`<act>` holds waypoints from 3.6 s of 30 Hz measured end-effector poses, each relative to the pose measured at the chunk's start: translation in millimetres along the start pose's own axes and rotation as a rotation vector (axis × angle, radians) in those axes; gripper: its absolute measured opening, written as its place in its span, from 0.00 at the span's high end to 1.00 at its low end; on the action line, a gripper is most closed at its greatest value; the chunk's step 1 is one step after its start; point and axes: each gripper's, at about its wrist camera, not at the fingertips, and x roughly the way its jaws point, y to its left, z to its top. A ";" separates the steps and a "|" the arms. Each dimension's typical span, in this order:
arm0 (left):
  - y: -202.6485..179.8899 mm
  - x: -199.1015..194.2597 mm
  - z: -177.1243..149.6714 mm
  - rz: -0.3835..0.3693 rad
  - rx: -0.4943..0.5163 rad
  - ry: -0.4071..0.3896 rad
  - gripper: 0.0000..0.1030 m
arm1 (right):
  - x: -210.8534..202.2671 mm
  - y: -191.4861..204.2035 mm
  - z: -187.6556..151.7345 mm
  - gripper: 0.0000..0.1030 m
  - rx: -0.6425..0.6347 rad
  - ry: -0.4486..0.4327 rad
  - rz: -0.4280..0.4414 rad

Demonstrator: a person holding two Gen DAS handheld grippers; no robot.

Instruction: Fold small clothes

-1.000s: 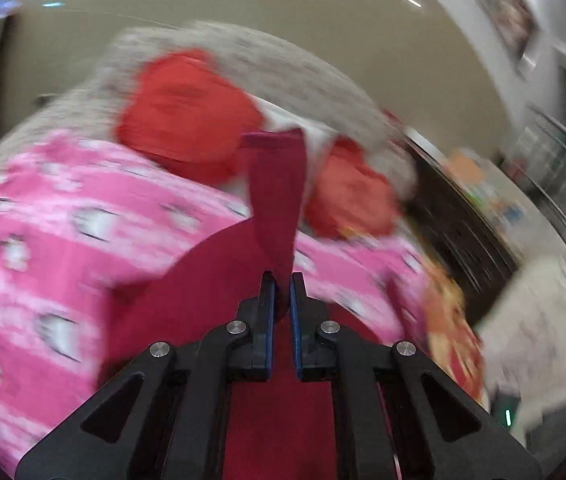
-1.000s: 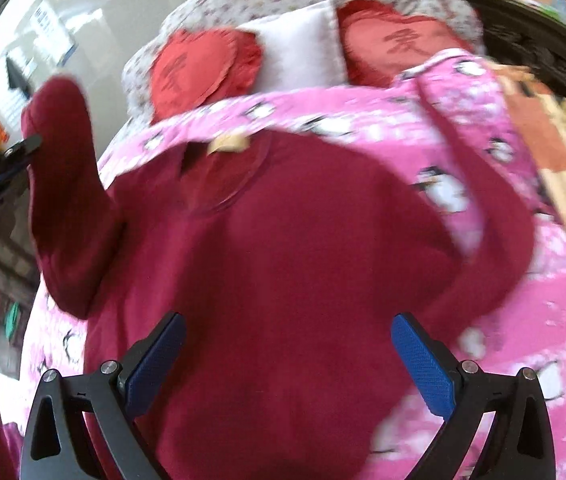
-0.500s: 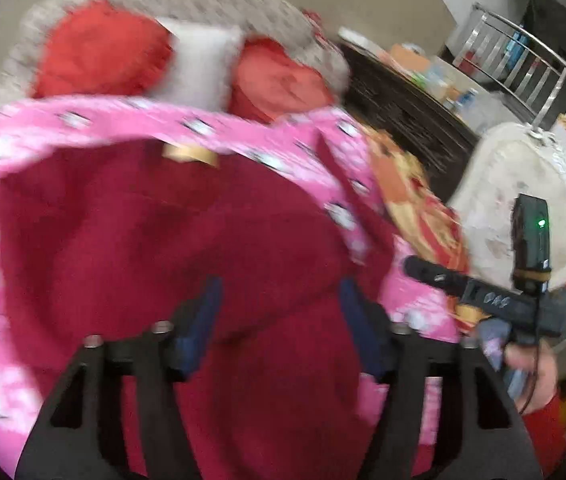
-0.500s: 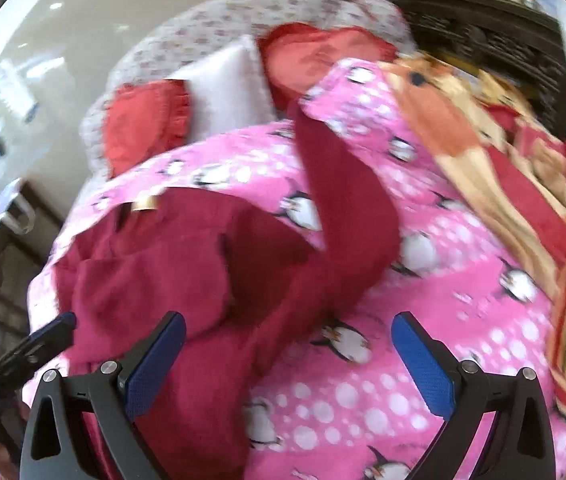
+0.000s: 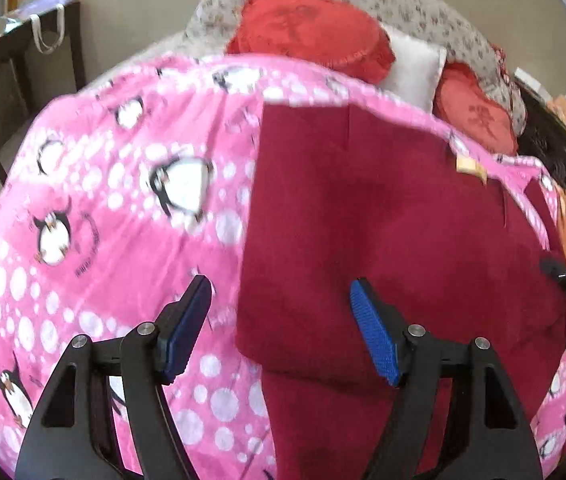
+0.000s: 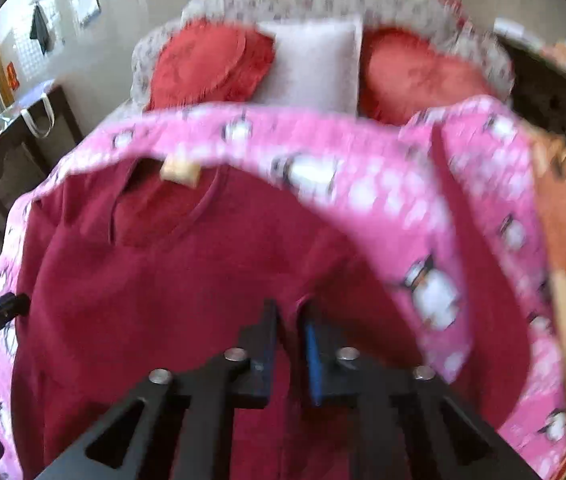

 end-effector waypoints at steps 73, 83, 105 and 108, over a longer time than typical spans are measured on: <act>8.5 -48.8 -8.4 -0.056 -0.052 0.020 0.30 | -3.0 161.7 10.8 0.36 -0.167 0.029 0.260; -69.6 39.0 3.4 -0.068 0.077 0.192 0.30 | -10.0 29.4 -3.3 0.36 0.026 0.034 0.238; -19.0 -13.4 8.9 -0.081 -0.046 0.082 0.30 | -41.2 -138.7 39.9 0.97 0.278 -0.151 0.255; -10.5 -34.2 14.5 -0.099 -0.080 0.031 0.30 | -91.9 -97.0 48.2 0.97 0.181 -0.192 0.495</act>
